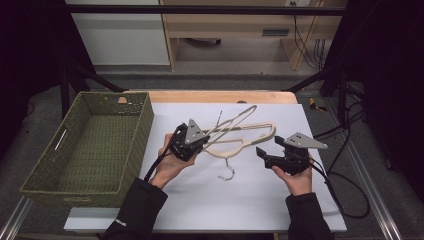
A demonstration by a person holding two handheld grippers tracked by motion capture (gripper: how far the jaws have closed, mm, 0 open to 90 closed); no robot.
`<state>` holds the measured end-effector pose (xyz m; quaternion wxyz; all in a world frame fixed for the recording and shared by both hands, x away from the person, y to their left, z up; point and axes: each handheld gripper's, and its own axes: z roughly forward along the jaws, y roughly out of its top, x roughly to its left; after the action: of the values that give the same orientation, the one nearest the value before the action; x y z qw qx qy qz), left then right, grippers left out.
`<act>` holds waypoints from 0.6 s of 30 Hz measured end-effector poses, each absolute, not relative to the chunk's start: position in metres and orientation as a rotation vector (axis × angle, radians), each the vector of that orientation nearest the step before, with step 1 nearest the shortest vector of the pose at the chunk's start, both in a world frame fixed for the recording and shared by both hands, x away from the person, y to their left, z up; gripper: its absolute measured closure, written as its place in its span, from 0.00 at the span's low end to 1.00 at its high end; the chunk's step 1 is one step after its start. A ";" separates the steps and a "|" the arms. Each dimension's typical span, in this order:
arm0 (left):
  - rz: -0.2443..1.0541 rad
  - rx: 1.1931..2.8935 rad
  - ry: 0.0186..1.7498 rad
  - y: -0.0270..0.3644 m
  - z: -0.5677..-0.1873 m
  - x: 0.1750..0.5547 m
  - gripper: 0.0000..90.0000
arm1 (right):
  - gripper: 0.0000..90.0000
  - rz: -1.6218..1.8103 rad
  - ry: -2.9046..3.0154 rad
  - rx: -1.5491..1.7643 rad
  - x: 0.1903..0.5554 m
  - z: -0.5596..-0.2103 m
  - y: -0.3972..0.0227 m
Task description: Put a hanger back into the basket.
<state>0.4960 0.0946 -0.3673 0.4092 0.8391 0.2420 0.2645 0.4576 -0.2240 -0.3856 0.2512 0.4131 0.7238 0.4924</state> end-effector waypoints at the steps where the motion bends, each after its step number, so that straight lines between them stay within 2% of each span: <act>1: 0.657 2.114 0.615 0.096 -0.364 0.494 0.95 | 0.23 1.340 1.969 1.124 0.458 -0.386 -0.224; 8: 0.610 2.063 0.665 0.118 -0.333 0.476 0.95 | 0.12 1.348 1.956 1.089 0.452 -0.383 -0.227; 18: 0.592 2.016 0.636 0.158 -0.290 0.451 0.95 | 0.10 1.379 1.937 1.089 0.445 -0.381 -0.235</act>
<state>0.4508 0.1576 -0.2895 0.4556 0.8175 0.2580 0.2399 0.4446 -0.2353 -0.3807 0.2603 0.4022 0.7150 0.5091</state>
